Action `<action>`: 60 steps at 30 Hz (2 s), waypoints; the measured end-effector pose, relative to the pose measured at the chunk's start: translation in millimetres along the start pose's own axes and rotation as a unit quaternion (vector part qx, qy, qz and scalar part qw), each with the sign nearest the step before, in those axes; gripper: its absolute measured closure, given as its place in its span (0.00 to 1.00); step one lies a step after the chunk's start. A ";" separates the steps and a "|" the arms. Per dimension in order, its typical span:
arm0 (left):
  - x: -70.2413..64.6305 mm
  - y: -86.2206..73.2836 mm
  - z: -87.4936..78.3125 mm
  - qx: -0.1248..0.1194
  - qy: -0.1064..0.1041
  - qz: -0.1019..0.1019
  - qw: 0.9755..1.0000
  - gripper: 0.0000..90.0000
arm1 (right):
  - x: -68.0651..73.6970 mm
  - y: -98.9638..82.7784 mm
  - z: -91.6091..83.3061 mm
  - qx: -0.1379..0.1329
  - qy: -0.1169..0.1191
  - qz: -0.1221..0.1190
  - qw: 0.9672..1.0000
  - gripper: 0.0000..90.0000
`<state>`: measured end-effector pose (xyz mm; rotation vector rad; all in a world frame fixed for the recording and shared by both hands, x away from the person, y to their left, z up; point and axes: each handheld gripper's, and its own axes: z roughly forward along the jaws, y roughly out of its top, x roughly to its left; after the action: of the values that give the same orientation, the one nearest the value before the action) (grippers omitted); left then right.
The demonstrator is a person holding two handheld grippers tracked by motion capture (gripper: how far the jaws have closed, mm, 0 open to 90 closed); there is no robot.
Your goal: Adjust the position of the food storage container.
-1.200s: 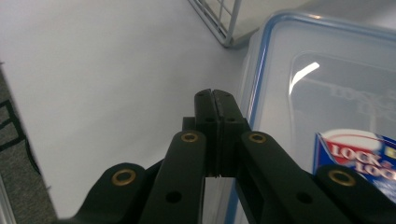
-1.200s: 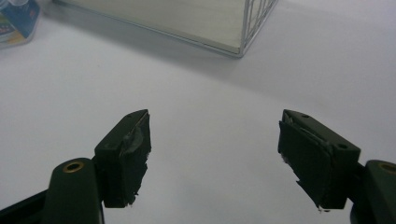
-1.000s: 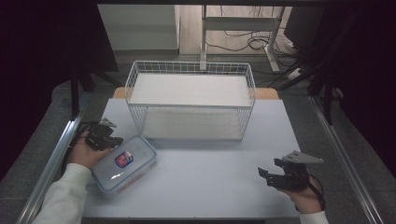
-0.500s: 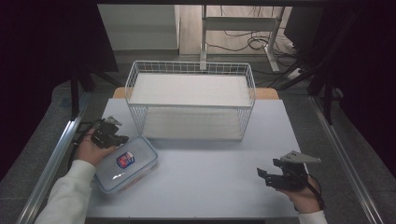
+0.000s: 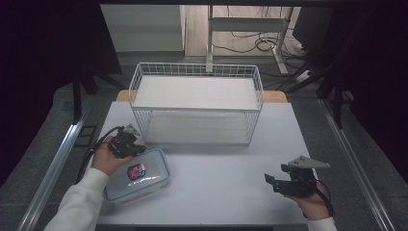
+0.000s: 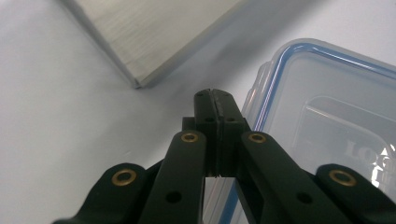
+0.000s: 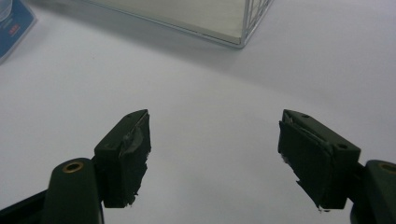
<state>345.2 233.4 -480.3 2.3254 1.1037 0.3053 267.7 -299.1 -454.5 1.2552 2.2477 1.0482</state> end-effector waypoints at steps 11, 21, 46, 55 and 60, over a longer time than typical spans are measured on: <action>8.8 -36.0 -61.2 -0.037 0.052 -0.032 0.997 1.00 | -1.8 -0.5 -2.2 -0.002 -0.003 0.002 1.000 0.28; 16.3 -114.2 -88.6 -0.024 0.093 -0.105 0.990 1.00 | 0.8 0.3 -0.1 0.000 -0.002 0.001 1.000 0.28; 0.7 -124.0 -48.0 0.027 0.064 -0.125 0.990 1.00 | 0.8 0.4 1.0 0.000 -0.004 0.003 1.000 0.27; -7.6 -103.7 -35.7 0.027 0.052 -0.108 0.992 1.00 | 1.6 0.6 1.9 0.003 -0.003 0.001 1.000 0.27; -21.3 -85.2 -24.4 0.018 0.027 -0.095 0.995 1.00 | 0.7 0.2 2.3 0.006 -0.004 0.003 1.000 0.27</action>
<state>266.4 270.2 -507.4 2.2345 1.3558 0.2794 268.9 -297.4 -455.9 1.2698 2.2486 1.0325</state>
